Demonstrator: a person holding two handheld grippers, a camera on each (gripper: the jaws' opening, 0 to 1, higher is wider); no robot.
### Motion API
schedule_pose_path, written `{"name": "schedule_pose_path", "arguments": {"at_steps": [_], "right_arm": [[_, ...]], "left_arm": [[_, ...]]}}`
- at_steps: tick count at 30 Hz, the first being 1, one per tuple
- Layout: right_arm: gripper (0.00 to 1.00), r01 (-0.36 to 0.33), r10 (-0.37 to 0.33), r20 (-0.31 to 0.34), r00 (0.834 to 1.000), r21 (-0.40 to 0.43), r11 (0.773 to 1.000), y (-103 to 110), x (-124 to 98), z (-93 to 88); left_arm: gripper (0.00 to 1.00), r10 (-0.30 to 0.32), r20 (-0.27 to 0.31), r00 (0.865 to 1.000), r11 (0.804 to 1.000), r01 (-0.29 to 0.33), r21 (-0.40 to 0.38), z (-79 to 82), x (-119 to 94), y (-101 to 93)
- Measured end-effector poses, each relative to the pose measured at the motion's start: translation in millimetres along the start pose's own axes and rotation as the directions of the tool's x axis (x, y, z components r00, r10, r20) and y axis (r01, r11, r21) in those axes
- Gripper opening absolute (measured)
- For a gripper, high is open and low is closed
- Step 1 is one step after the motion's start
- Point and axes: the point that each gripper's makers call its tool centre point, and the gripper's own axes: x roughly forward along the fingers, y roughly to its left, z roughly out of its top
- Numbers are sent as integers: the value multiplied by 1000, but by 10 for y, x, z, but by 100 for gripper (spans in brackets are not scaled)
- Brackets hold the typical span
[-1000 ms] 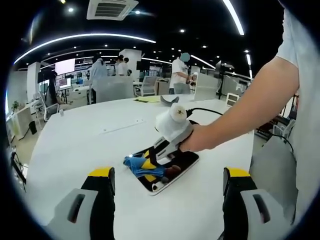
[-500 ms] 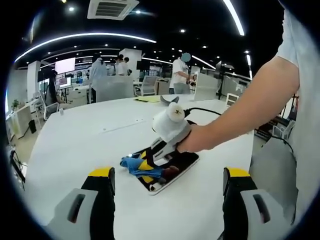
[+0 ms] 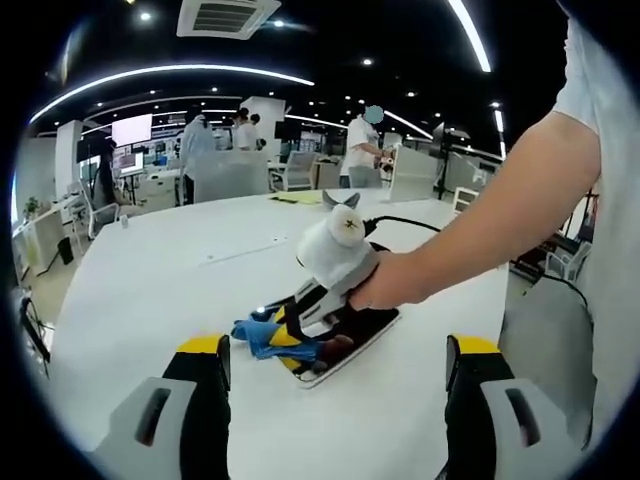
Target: Wipe the mirror surface with the cleaning cloth until all visible marks leave the cleaned area.
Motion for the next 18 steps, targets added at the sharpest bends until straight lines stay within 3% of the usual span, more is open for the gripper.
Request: {"name": "schedule_pose_path", "arguments": {"at_steps": [18], "right_arm": [[2,-14,14,-11,1000,-29,999,29,-23,-30]], "left_arm": [[89,-2,5,1000,1000,2,10,31,-6,-10]]}}
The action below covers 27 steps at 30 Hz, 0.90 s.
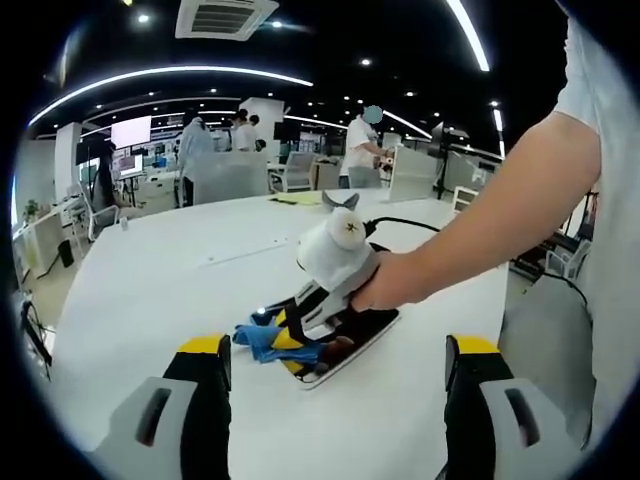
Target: Wipe the mirror surface with the cleaning cloth until all visible marks leave the cleaned area.
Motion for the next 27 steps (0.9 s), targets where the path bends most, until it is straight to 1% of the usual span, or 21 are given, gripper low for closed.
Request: {"name": "schedule_pose_path", "arguments": {"at_steps": [6,8,20,27], "right_arm": [[2,-3,3,-4,1000,-17,1000,9,-15,-15],[2,-3,3,-6,1000,-11,1000,9,-22,-22],[2,1,-1,-13,1000,-21,1000,23,-85,-84],[2,5,-5,-16,1000,-8,1000,29,-135,-138]], "left_arm": [[89,0,-2,1000,1000,0,-1,-9,3,-10],[89,-3,-9,1000,1000,3,7,-21,5,-23],[88,-13,-4,1000,1000,13,22,25,-1,-51],[88,-12,-3,1000,1000,13,29,41,-10,-59]]}}
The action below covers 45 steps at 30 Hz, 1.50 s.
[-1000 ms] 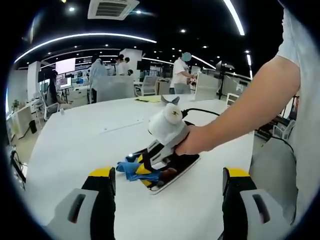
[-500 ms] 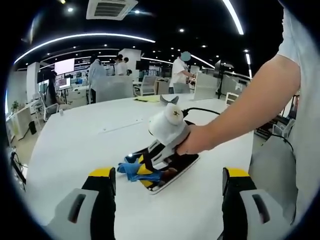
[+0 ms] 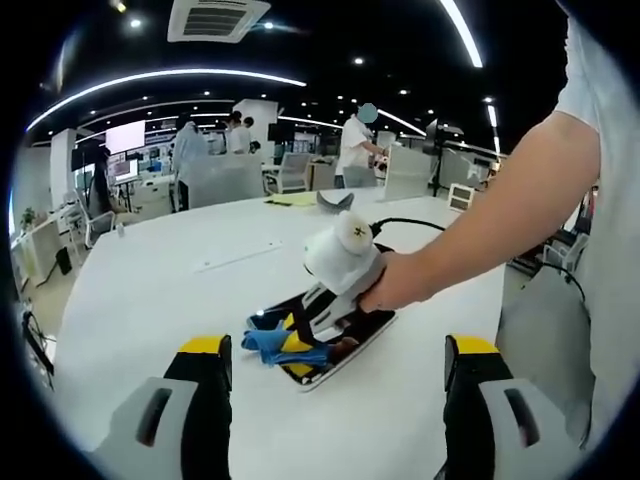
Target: Wipe the mirror surface with the cleaning cloth until all visible marks leave the cleaned area.
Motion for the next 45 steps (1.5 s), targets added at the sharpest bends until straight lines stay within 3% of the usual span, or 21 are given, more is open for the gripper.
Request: {"name": "schedule_pose_path", "arguments": {"at_steps": [45], "right_arm": [[2,38,-38,-18,999,26,999,-53,-325,-336]], "left_arm": [[86,-15,1,1000,999,15,43,113,60,-95]]}}
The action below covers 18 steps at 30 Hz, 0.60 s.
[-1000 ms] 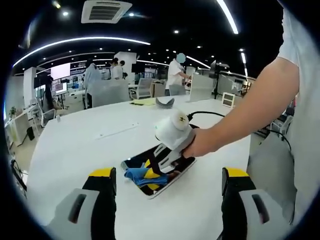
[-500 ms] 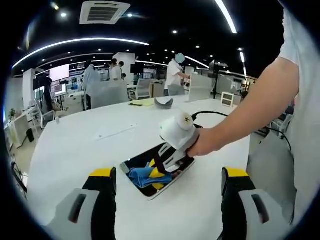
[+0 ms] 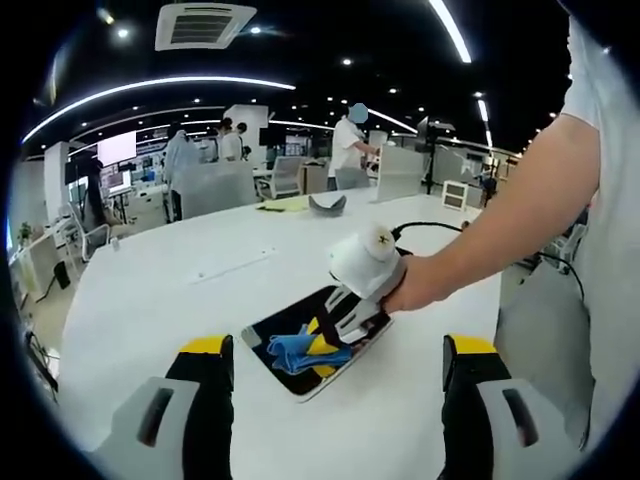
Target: Wipe the mirror surface with the cleaning cloth until all visible marks leave the cleaned area.
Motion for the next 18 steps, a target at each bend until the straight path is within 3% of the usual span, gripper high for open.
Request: {"name": "schedule_pose_path", "arguments": {"at_steps": [18], "right_arm": [[2,16,-16,-3,1000,12,1000,-55,-127,-149]], "left_arm": [[86,10,10,1000,1000,-10,1,44,-3,47]]}}
